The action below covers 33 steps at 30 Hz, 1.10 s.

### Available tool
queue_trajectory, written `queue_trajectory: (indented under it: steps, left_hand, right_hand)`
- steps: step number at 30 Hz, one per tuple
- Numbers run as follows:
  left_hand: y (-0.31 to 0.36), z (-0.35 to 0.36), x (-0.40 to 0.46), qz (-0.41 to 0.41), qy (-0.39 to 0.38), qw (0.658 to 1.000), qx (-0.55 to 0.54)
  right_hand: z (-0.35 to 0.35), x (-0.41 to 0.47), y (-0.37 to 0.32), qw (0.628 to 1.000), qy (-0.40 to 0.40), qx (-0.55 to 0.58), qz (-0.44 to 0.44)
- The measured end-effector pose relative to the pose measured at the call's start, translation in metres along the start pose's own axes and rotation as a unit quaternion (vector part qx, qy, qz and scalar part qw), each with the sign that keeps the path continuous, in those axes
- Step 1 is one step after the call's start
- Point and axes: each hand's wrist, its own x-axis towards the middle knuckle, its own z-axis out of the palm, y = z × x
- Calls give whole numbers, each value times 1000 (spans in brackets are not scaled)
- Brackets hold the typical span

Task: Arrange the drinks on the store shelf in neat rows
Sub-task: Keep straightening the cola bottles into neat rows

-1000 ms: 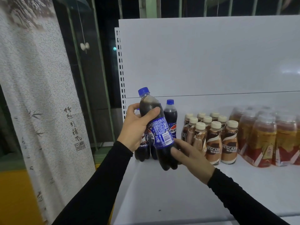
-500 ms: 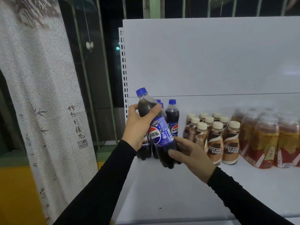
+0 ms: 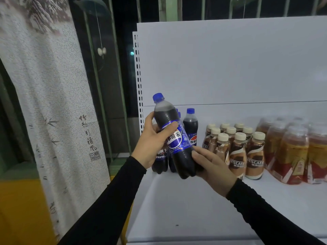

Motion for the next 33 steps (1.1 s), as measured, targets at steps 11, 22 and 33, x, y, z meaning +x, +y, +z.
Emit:
queue_trajectory:
  steps: [11,22,33]
  left_hand:
    - [25,-30,21,-15,72,984,-161]
    - [28,-59,13,-120,109,960,-229]
    - [21,-69,13,-126,126,958,-226]
  right_hand:
    - [21,14,-32,958,-81,-232,-150]
    - [60,39,-41,914,-61,-330,-229]
    - [59,43,-32,927,-89,-313,-184]
